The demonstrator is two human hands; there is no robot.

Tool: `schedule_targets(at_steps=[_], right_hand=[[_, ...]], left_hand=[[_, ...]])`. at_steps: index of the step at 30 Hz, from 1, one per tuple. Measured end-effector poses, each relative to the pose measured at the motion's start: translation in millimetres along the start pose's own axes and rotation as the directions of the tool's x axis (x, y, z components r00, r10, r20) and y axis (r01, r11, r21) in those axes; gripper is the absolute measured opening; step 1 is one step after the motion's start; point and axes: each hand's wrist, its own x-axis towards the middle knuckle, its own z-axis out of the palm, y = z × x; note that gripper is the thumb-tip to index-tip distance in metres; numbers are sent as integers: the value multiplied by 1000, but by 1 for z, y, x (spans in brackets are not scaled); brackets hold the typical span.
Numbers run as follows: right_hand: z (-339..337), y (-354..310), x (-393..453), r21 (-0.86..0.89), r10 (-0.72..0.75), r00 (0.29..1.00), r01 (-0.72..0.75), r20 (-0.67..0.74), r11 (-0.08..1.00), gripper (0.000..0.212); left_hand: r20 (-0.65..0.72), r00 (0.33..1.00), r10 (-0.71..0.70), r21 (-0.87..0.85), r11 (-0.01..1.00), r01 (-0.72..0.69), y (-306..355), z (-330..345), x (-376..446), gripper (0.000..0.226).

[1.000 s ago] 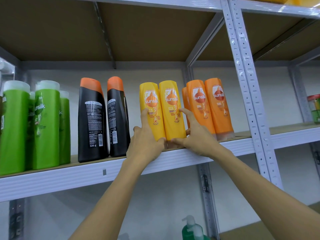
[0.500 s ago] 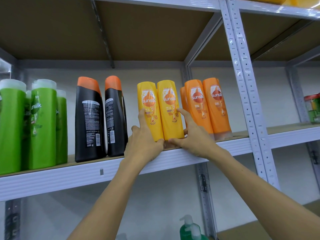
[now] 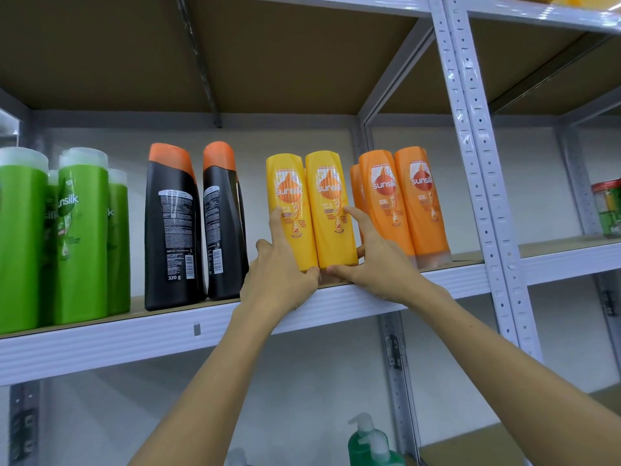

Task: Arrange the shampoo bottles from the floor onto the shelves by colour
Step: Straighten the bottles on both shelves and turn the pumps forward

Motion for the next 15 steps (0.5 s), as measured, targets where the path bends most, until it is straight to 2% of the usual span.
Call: schedule_targets(at_steps=[10,12,15], right_hand=[[3,0,-1,-36,-11,1000,11,11,999,94],[6,-2,-4,24,-33,999,34,-42,999,93],[10,-10,-14,80,-64,978,81,-199,993,87]], left_hand=[[-25,999,33,36,999,-32,-1,1,-2,100],[-72,993,96,32,995,-94,-2,1,-6,95],[-187,959,212,-40,974,-223,-6,-5,-14,82]])
